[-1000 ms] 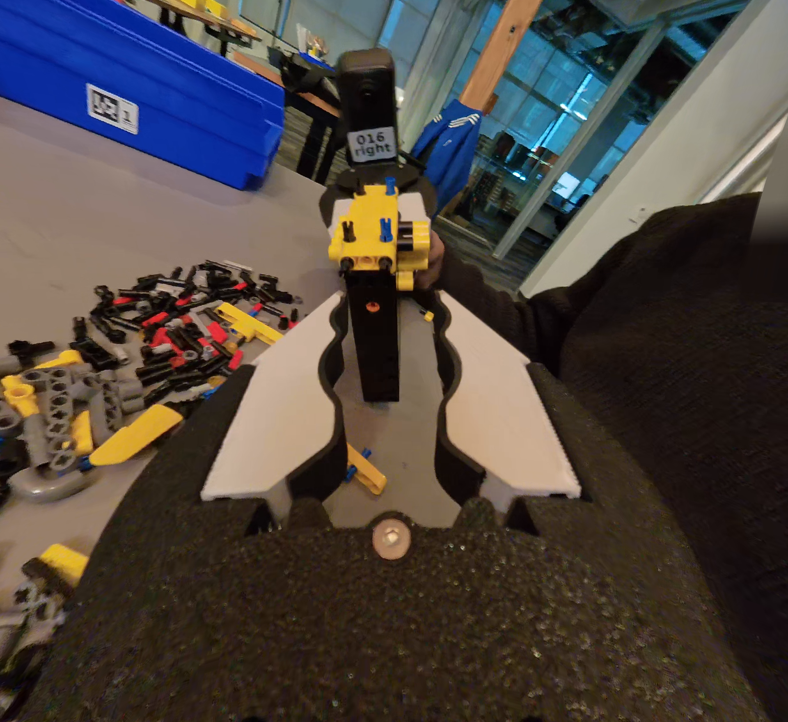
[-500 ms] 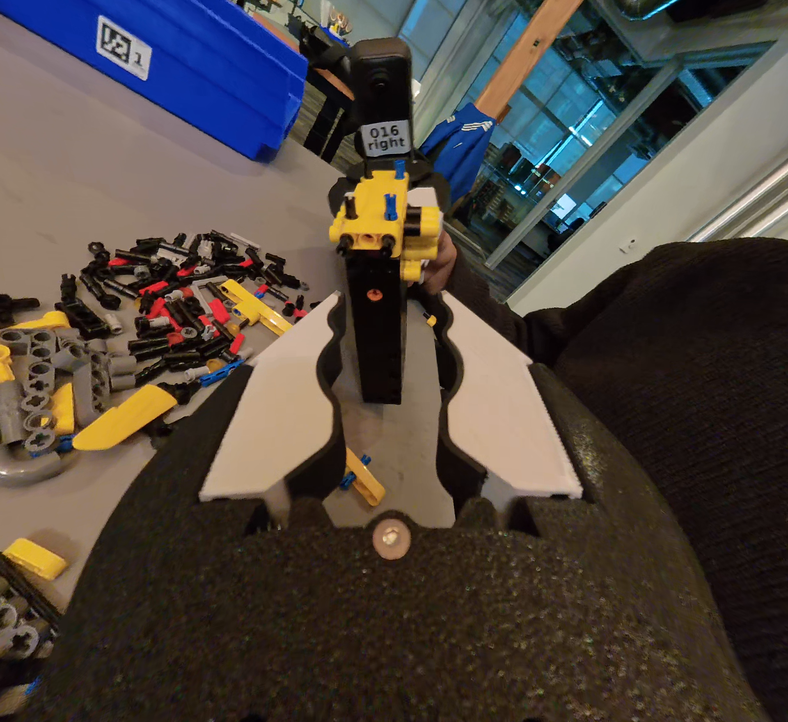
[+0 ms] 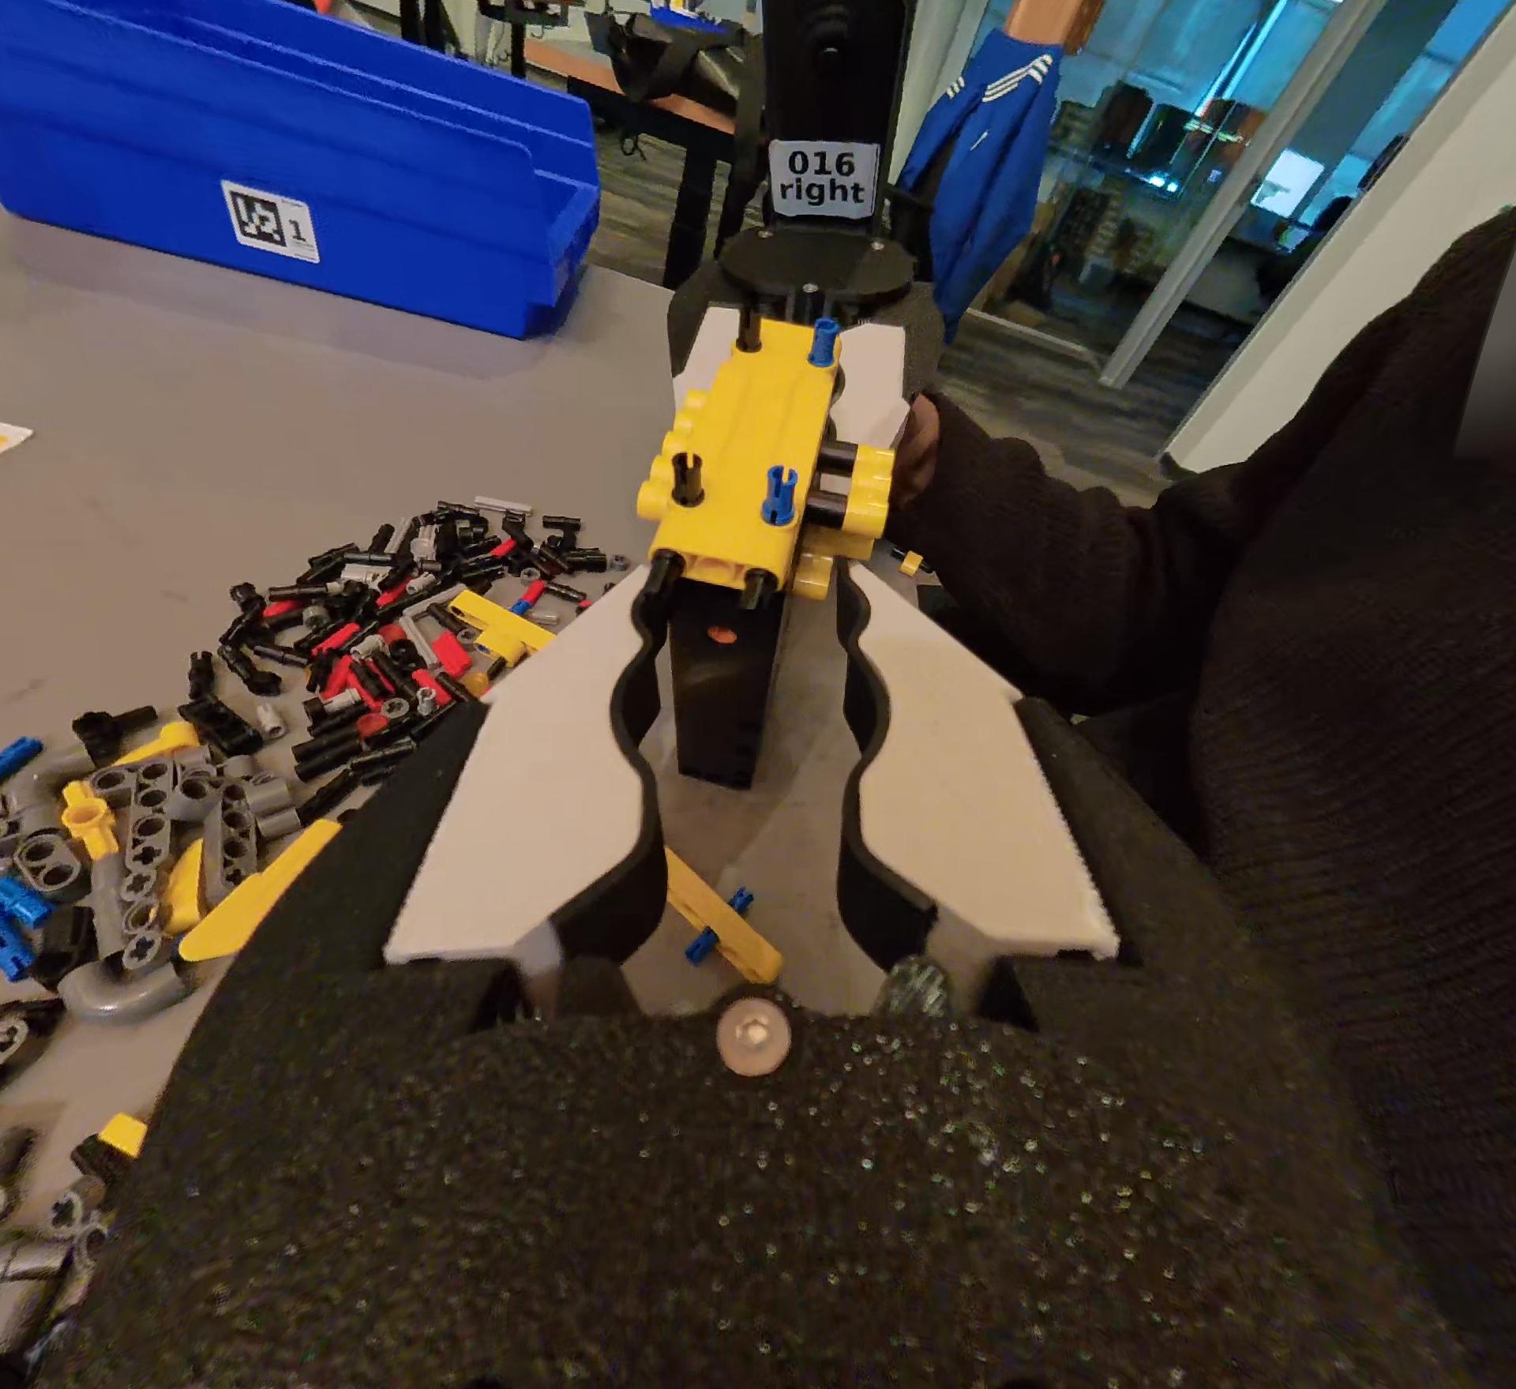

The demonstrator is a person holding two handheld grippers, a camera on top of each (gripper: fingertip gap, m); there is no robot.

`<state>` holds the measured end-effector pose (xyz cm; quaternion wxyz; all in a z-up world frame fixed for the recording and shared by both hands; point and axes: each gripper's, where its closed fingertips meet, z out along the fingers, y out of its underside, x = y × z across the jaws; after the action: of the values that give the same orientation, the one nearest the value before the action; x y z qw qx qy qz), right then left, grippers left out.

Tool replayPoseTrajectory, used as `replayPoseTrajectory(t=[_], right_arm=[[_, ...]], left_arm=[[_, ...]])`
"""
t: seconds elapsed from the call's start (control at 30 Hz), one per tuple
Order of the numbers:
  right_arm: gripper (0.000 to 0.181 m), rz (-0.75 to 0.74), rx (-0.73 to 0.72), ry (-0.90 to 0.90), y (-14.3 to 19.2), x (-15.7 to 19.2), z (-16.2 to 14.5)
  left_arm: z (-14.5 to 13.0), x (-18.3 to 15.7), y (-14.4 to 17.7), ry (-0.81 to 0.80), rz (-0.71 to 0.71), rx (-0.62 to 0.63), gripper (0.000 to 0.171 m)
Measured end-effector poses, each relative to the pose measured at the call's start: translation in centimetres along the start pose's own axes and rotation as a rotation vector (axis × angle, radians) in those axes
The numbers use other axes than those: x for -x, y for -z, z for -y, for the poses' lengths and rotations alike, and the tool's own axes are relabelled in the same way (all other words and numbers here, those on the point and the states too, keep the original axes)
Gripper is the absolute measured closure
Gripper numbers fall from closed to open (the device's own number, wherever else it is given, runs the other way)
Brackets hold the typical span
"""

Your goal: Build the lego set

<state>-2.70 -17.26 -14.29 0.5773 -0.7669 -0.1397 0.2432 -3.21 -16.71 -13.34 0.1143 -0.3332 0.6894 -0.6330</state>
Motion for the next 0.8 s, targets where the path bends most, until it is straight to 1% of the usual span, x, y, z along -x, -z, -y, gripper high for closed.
replayPoseTrajectory(t=[0.07,0.2,0.4,0.53,0.67,0.73,0.8], right_arm=[[0.155,-0.001,0.011,0.017,0.0,0.0,-0.2],[0.155,-0.027,0.093,0.039,-0.4,-0.2,-1.4],[0.154,-0.027,0.091,0.042,-0.4,-0.2,-1.3],[0.148,-0.012,0.119,0.078,-0.7,0.4,-1.7],[0.149,-0.028,0.133,0.131,-0.8,0.5,-1.9],[0.150,-0.065,0.130,0.169,-0.8,0.0,-1.7],[0.152,-0.137,0.141,0.224,-0.6,-0.9,-1.7]], left_arm=[[0.0,0.0,0.0,0.000,-0.002,-0.002,0.131],[0.1,0.0,0.2,0.014,-0.017,-0.011,0.131],[0.2,-0.1,0.2,0.010,-0.018,-0.014,0.131],[0.2,-0.4,0.3,0.003,-0.034,-0.020,0.130],[0.3,-0.9,0.4,-0.017,-0.060,-0.028,0.130],[0.3,-0.7,0.4,-0.023,-0.045,-0.028,0.130],[0.5,-0.5,0.5,-0.022,-0.031,-0.037,0.130]])
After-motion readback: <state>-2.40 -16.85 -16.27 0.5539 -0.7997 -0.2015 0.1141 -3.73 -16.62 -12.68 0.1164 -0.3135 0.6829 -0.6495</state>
